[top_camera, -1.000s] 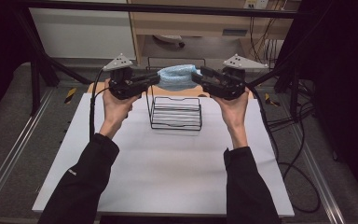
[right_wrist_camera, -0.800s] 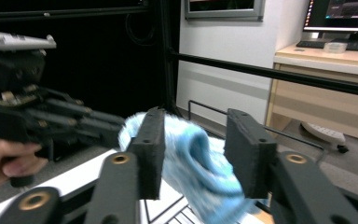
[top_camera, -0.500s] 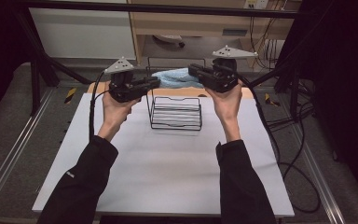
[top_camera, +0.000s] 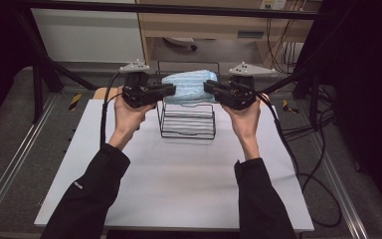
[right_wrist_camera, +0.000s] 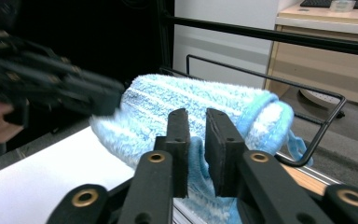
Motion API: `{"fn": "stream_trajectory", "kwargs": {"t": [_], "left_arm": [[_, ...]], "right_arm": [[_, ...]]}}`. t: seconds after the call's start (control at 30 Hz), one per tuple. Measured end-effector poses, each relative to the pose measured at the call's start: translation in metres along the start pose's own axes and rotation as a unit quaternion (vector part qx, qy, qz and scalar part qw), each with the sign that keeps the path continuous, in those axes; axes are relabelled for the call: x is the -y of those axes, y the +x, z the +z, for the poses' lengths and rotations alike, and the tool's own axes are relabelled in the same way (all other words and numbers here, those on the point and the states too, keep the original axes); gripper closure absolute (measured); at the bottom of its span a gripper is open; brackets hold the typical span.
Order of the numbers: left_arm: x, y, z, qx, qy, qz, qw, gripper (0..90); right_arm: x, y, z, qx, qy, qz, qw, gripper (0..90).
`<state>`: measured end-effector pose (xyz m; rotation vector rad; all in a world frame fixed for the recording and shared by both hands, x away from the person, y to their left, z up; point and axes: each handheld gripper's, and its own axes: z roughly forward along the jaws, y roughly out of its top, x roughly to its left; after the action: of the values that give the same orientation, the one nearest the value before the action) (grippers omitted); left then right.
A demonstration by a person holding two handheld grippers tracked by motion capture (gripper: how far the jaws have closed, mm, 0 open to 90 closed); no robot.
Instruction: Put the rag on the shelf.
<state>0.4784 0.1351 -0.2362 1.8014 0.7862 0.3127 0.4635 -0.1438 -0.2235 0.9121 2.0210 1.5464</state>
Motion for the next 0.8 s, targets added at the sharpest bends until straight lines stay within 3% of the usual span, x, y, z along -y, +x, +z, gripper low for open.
{"fn": "stream_trajectory", "kwargs": {"t": [0.17, 0.37, 0.57, 0.8], "left_arm": [[0.008, 0.0, 0.01, -0.012, 0.018, 0.009, 0.9997, 82.5], [0.01, -0.001, 0.014, -0.028, 0.016, 0.024, 0.9992, 84.3], [0.015, 0.001, 0.014, -0.031, 0.009, 0.028, 0.9991, 84.9], [0.02, 0.006, 0.016, -0.03, 0.0, 0.021, 0.9993, 85.9]], "right_arm": [[0.003, 0.001, -0.005, -0.003, -0.012, -0.005, 0.9999, 70.2], [0.003, 0.001, -0.004, -0.011, -0.012, -0.001, 0.9999, 77.9], [0.017, -0.003, 0.01, -0.004, 0.029, 0.008, 0.9996, 85.8], [0.033, -0.014, 0.016, 0.008, 0.007, 0.01, 0.9999, 86.9]]}}
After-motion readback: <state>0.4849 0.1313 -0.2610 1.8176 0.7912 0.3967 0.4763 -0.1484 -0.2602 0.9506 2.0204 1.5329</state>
